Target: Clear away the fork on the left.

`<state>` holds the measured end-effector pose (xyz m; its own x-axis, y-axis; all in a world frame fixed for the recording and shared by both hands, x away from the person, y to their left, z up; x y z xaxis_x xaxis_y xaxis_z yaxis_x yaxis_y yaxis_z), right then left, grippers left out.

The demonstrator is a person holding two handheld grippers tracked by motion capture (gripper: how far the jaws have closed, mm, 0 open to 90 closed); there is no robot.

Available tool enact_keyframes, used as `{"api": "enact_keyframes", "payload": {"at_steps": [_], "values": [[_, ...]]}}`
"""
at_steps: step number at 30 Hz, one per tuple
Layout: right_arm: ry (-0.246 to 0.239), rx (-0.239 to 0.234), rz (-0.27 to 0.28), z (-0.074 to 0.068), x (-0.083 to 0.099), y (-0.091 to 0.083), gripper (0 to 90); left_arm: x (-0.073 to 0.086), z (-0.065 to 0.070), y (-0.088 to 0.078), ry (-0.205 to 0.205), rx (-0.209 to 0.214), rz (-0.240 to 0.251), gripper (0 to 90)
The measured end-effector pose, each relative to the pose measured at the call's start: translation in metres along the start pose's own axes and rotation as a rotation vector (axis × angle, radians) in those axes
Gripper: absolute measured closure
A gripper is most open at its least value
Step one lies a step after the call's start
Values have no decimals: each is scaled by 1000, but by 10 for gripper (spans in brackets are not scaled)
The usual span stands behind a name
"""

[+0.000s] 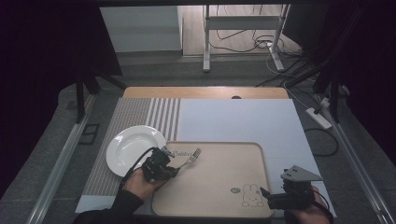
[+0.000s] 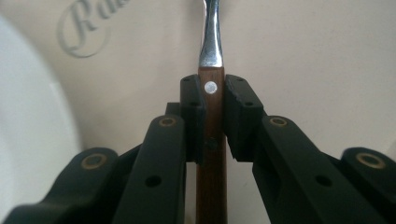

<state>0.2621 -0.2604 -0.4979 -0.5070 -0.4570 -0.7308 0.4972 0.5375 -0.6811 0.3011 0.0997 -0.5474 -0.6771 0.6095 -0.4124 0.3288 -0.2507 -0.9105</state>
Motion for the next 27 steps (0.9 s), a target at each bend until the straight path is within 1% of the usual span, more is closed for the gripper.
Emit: {"api": "enact_keyframes", "payload": {"at_steps": [3,6,8,9,11,12,14,15,16,18,19,22,24,25,27], "values": [[-1,0,-3,0,0,0,0,-2,7,5,16,-4,-10,781],[-2,-3,-4,0,0,0,0,-1,13,10,26,6,-24,781],[-1,-3,-2,0,0,0,0,0,18,14,42,13,-39,779],[-2,-5,-4,0,0,0,0,0,19,15,48,11,-29,777],[-3,-6,-4,-1,0,0,0,0,21,14,62,17,-33,769],[-4,-6,-5,0,0,0,0,-1,21,13,74,17,-22,762],[-4,-6,-5,0,0,0,0,-4,21,10,78,21,1,731],[-4,-6,-4,0,0,0,0,-7,20,8,79,16,19,731],[-3,-6,-5,0,0,0,0,-10,20,6,83,13,34,752],[-3,-7,-6,0,0,1,0,-17,21,4,82,20,50,864],[-2,-7,-7,0,0,1,0,-21,22,5,86,27,52,891],[-3,-7,-10,0,0,1,0,-30,27,9,103,42,54,892],[-2,-8,-11,0,0,1,0,-36,31,15,112,68,49,892],[-2,-7,-10,0,0,1,0,-38,32,18,133,64,40,892],[-1,-7,-11,0,0,2,0,-42,36,27,148,48,22,892]]}}
Point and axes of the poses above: each handheld gripper's, and its own axes: y roughly forward along the jaws, x roughly out of its underside, z roughly to its right, the point moved 6 cm from there along y, roughly forward along the jaws, and after that the axes turned 12 degrees about -x, right-handed, at the moved point
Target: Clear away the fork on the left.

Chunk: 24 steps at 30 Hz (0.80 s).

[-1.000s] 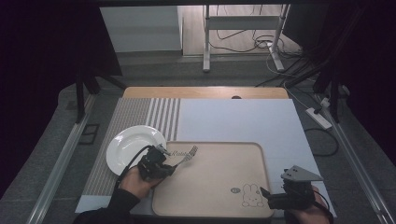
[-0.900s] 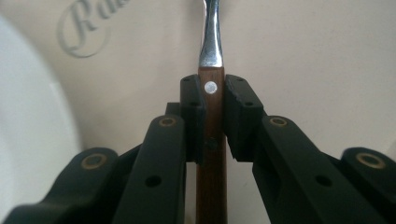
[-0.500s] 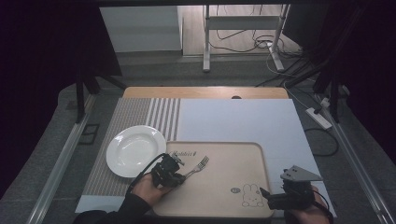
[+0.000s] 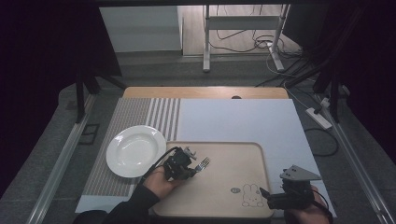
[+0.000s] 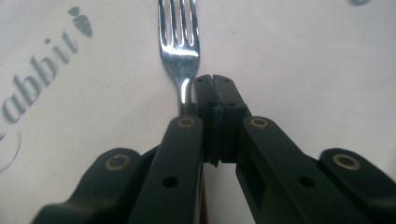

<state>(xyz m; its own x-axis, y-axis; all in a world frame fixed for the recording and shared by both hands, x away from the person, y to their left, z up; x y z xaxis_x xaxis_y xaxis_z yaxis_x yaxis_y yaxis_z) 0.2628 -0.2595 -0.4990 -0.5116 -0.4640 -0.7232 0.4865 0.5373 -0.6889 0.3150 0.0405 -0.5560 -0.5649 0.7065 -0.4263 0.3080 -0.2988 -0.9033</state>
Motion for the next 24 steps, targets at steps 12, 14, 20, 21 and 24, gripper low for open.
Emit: {"api": "enact_keyframes", "payload": {"at_steps": [12,14,20,21,24], "values": [[-7,-5,-4,-1,0,0,0,2,-18,8,-61,-41,5,892],[-8,-5,-5,-1,0,0,0,4,-22,7,-69,-48,3,892],[-6,-6,-4,-1,0,0,0,11,-37,5,-97,-66,-8,892],[-5,-6,-3,-1,0,0,0,12,-40,5,-99,-72,-10,892],[-8,-6,-4,-1,0,0,0,17,-48,3,-113,-89,-21,892]]}}
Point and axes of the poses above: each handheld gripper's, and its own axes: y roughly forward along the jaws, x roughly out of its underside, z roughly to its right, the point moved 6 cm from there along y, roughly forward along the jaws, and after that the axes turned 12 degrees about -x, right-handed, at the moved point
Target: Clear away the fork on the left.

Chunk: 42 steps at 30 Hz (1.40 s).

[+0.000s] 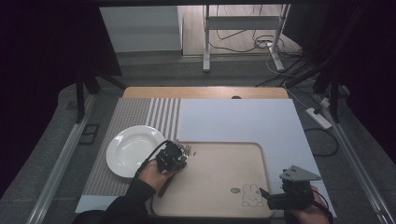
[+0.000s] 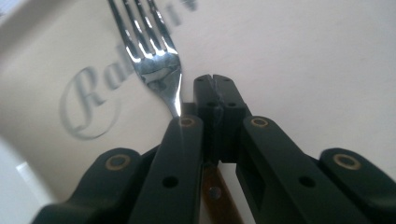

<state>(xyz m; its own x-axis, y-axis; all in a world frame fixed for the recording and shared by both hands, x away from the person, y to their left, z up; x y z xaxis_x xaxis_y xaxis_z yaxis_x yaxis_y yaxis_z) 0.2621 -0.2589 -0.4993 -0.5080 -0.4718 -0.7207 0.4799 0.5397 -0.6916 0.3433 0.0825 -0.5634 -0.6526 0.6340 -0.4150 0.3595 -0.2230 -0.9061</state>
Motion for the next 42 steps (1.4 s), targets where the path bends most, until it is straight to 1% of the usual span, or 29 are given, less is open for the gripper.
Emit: {"api": "enact_keyframes", "payload": {"at_steps": [8,11,18,21,27,31,34,36,38,39,42], "values": [[0,-1,0,0,0,0,0,8,-18,-2,-35,-27,-16,891],[-1,-2,-2,0,0,0,0,10,-22,-2,-47,-31,-20,891],[-1,-3,-2,0,0,0,0,13,-29,-3,-59,-52,-30,891],[-2,-4,-2,0,0,0,0,15,-32,-3,-71,-46,-26,891],[1,-5,-2,0,0,0,0,15,-31,-5,-65,-31,-20,889],[1,-5,-3,0,0,1,0,14,-32,-12,-60,-36,11,838],[1,-5,-8,0,0,1,0,14,-33,-18,-69,-21,35,789],[2,-7,-7,0,0,1,0,15,-33,-20,-66,-12,45,755],[2,-7,-7,0,0,1,0,15,-34,-22,-72,-17,44,731],[2,-8,-7,0,0,1,0,15,-33,-23,-73,-10,51,719],[2,-8,-7,0,0,1,0,14,-34,-27,-78,-12,67,675]]}}
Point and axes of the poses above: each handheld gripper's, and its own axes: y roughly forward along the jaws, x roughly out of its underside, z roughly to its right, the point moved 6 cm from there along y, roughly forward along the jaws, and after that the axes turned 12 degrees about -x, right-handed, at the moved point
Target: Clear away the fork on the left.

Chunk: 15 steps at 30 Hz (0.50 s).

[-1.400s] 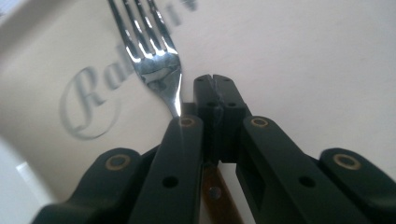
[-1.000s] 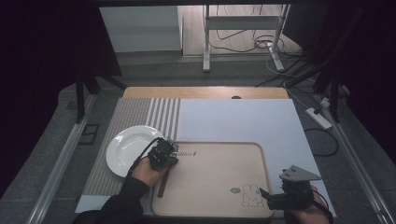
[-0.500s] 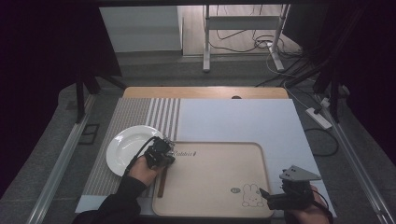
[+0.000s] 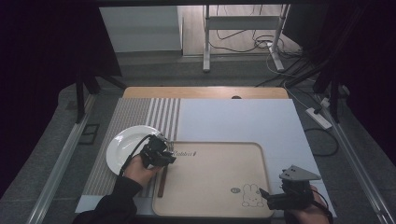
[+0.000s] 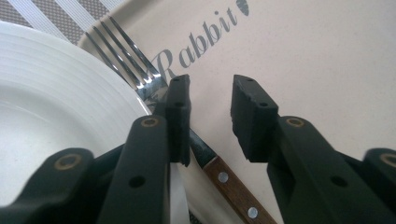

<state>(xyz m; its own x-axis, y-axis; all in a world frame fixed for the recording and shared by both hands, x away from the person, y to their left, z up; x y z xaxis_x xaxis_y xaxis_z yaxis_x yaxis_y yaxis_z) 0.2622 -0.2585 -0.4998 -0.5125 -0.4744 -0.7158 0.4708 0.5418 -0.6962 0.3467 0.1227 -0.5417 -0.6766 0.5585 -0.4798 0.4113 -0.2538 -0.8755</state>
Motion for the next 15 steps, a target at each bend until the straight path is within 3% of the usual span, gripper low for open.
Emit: {"api": "enact_keyframes", "payload": {"at_steps": [15], "values": [[2,-2,-4,0,0,0,0,2,-3,-13,15,16,74,508]]}}
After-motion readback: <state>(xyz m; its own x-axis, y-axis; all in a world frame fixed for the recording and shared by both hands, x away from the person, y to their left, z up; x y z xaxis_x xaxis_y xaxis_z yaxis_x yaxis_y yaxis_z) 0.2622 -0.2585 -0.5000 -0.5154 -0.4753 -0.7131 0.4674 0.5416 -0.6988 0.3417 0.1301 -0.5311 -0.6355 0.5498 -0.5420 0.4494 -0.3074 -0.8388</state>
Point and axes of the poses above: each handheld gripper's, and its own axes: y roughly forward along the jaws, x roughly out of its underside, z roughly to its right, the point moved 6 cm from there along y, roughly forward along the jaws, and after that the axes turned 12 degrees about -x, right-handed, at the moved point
